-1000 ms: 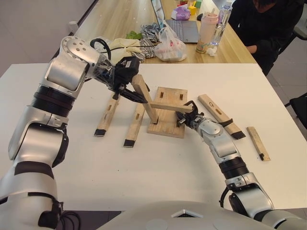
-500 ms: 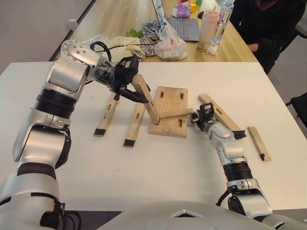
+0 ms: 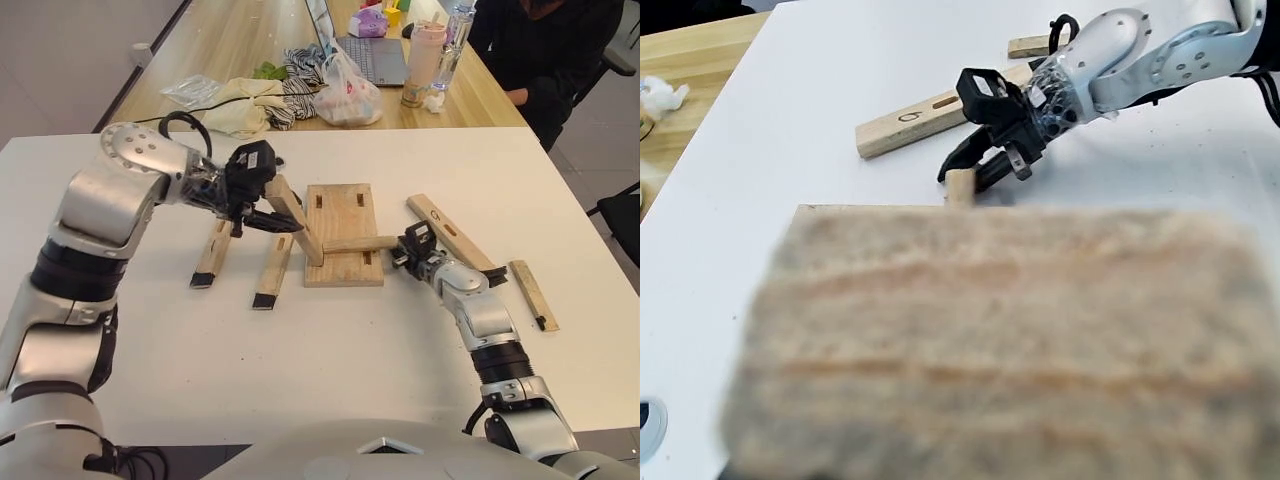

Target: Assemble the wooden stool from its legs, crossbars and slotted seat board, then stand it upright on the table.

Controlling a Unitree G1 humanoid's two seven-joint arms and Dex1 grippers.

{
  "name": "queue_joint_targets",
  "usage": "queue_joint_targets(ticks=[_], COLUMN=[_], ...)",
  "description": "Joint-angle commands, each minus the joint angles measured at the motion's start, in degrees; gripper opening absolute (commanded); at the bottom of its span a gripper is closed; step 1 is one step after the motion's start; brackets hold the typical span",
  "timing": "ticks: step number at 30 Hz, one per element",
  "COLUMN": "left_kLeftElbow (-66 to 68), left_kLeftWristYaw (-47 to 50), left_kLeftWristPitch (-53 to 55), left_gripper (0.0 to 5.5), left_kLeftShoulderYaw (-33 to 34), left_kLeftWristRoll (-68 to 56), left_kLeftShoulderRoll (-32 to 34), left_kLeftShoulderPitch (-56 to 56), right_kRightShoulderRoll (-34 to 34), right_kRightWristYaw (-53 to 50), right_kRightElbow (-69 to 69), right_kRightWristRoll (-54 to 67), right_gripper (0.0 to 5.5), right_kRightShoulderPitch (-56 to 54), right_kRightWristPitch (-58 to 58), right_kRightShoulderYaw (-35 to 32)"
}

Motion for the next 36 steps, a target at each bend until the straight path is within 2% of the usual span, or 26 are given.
queue_joint_targets(ticks=[1, 5, 6, 15, 21, 23, 26, 29, 36], left_kLeftElbow=[-2.0, -1.5, -0.2, 7.2, 10.6, 11.4, 11.1, 9.4, 5.0], left_kLeftWristYaw=[0.5, 0.5, 1.0, 2.6, 3.4, 4.3, 6.1, 7.4, 13.8], left_kLeftWristPitch=[6.1, 3.6, 2.9, -1.5, -6.1, -6.9, -6.6, -6.1, -2.6], left_gripper=[2.01, 2.01, 2.38, 3.74, 3.74, 3.74, 3.77, 3.77, 3.77], left_kLeftShoulderYaw=[-1.7, -0.2, 0.1, 1.9, 3.1, 5.2, 8.3, 9.4, 13.7], left_kLeftWristRoll=[-1.7, -2.7, -2.7, -2.3, 0.8, 0.7, -0.1, -0.7, -5.1], left_kLeftShoulderRoll=[3.2, 3.9, 3.2, -1.4, 1.1, 1.9, 1.8, 0.9, -4.3], left_kLeftShoulderPitch=[10.7, 10.0, 9.2, 3.0, 3.6, 4.8, 7.1, 9.4, 13.1], right_kRightShoulderRoll=[-0.9, -2.0, -2.2, -1.7, -4.4, -8.2, -13.5, -16.5, -17.0], right_kRightWristYaw=[6.0, 6.9, 6.7, 5.1, 5.9, 6.6, 7.5, 6.7, -1.9], right_kRightElbow=[-2.7, -2.6, -1.7, 1.1, -0.4, -1.6, -2.8, -2.6, 0.1], right_kRightWristRoll=[1.2, 1.6, 1.4, 1.0, -0.9, -3.8, -9.1, -14.5, -27.6], right_gripper=[1.32, 1.32, 1.32, 1.32, 1.32, 1.32, 1.71, 2.21, 2.21], right_kRightShoulderPitch=[1.6, 0.2, -0.4, -2.6, -2.1, -2.9, -3.9, -4.5, -5.4], right_kRightWristPitch=[3.6, 4.3, 4.3, 1.3, 0.0, -2.6, -7.0, -12.3, -23.8], right_kRightShoulderYaw=[4.0, 2.4, 1.9, 0.0, 0.7, 1.1, 3.2, 5.9, 11.1])
